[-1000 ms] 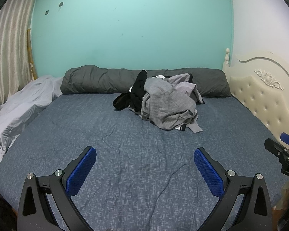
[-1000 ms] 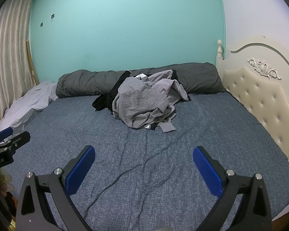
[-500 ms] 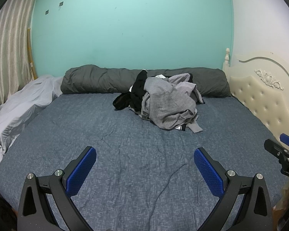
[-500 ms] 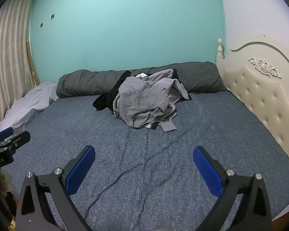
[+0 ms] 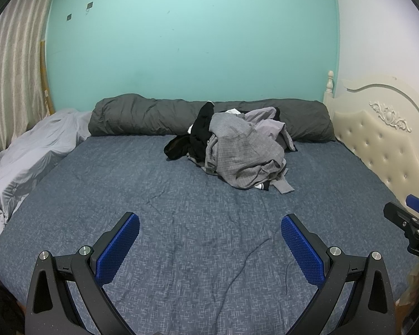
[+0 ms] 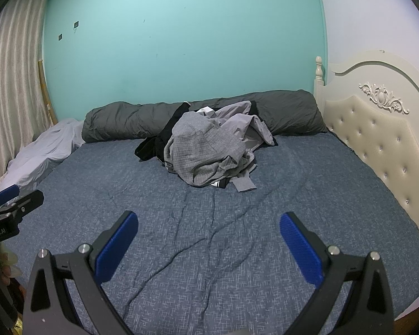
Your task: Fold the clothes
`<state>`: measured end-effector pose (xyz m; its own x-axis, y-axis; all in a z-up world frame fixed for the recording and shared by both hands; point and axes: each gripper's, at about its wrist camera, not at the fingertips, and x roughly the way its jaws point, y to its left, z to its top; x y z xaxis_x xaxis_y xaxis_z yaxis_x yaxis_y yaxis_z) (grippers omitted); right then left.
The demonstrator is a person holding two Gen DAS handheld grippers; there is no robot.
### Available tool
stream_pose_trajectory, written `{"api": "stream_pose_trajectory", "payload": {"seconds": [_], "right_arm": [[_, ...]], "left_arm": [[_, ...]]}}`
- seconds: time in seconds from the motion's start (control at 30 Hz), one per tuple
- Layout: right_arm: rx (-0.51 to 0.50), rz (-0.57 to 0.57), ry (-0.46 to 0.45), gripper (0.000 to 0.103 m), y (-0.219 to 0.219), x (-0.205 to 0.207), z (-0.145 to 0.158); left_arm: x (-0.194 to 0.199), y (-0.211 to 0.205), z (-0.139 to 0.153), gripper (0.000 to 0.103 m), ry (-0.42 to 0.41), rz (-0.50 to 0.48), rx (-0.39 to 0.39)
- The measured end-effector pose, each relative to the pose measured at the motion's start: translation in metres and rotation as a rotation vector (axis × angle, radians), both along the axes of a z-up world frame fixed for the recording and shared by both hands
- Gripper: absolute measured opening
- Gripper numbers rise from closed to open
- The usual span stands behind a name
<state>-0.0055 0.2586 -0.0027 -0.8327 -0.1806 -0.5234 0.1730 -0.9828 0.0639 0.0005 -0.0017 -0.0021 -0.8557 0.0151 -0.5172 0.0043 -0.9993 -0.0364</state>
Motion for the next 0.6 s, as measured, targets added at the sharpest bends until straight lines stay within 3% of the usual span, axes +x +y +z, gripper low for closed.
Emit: {"api": "stream_pose_trajectory", "payload": {"seconds": [0.6], "right_arm": [[0.007,-0.002,-0.005,0.102,-0.0012,-0.0083,-0.004]], "left_arm": [[-0.0052,0.0025,-0.0044,0.103,-0.005,0.001,-0.004]]}}
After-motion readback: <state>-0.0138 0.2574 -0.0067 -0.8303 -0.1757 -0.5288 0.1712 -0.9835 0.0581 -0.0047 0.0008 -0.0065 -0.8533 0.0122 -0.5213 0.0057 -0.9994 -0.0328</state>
